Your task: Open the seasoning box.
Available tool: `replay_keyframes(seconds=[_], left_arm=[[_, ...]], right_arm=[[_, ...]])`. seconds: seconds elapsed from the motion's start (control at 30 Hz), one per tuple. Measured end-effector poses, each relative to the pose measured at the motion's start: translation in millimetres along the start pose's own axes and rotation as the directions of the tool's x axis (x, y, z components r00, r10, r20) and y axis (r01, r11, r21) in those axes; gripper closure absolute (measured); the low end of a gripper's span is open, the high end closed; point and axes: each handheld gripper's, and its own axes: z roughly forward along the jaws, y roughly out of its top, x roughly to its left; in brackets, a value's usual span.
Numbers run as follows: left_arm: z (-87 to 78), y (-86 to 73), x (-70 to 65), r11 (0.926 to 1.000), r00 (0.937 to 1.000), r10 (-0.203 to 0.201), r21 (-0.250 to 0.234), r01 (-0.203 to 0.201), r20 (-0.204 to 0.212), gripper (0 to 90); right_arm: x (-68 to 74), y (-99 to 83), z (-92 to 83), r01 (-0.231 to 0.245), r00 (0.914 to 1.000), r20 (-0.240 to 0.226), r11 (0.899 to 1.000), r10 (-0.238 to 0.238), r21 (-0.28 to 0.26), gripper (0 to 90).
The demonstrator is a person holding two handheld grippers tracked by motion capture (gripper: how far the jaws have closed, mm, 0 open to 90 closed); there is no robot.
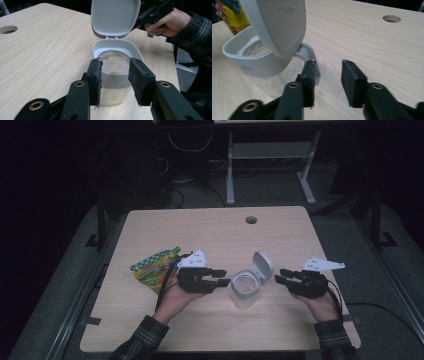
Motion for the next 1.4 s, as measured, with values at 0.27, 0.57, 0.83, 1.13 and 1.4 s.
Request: replay_keyframes(seconds=[0.27,0.57,0.83,1.13,1.4], left_arm=[[-11.8,-5.4,-1.9,0.9993,0.9999,0.007,0.038,-0.006,-0.014,50.2],[-24.1,-12.7,-6.7,0.9991,0.9995,-0.002,0.042,0.004,-0.033,48.4],[-35.6,-26.0,-8.8,0.9985,0.9984,-0.018,0.051,0.020,-0.053,48.2],[-50.7,-40.6,-12.9,0.9984,0.9972,-0.026,0.048,0.030,-0.070,48.7],[-69.3,-53.7,-13.8,0.9973,0.9951,-0.038,0.059,0.044,-0.091,49.7]], right_arm=[[4.9,-13.3,-5.3,-0.006,1.0000,-0.004,1.000,0.006,0.009,47.3],[17.0,-22.5,-4.7,0.017,0.9992,-0.038,0.999,-0.016,0.028,42.2],[22.1,-28.9,-3.9,0.022,0.9984,-0.054,0.999,-0.020,0.036,40.7],[21.1,-29.7,-2.2,0.023,0.9985,-0.050,0.999,-0.021,0.033,40.5],[21.0,-29.9,-1.6,0.024,0.9986,-0.049,0.999,-0.022,0.034,40.5]])
